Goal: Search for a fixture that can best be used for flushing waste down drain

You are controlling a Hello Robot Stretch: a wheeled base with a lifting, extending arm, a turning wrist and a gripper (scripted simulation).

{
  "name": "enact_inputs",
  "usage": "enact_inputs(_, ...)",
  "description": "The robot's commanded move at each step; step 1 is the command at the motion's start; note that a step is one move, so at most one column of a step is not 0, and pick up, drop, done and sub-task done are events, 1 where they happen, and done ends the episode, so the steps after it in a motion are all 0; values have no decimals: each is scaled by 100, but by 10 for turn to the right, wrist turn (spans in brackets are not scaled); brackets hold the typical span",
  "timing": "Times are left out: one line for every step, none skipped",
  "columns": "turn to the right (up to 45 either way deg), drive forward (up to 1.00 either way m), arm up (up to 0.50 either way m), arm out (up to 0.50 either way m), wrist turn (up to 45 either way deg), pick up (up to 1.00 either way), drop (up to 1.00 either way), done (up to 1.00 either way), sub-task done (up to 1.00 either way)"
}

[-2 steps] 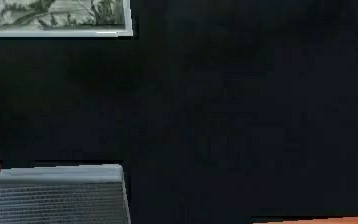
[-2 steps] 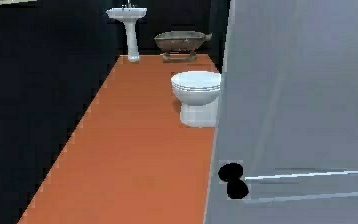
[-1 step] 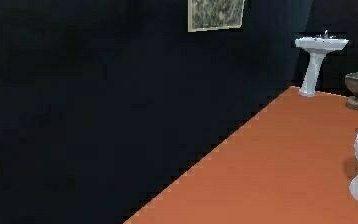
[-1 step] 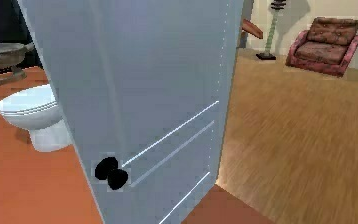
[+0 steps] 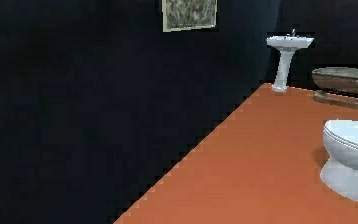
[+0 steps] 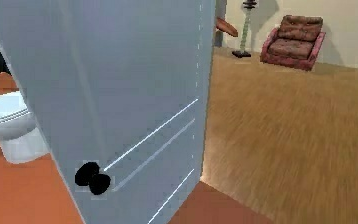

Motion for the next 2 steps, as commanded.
enact_inputs(0, 70, 0, 0, 0, 0, 0, 0, 0)
enact_inputs(450, 0, 0, 0, 0, 0, 0, 0, 0)
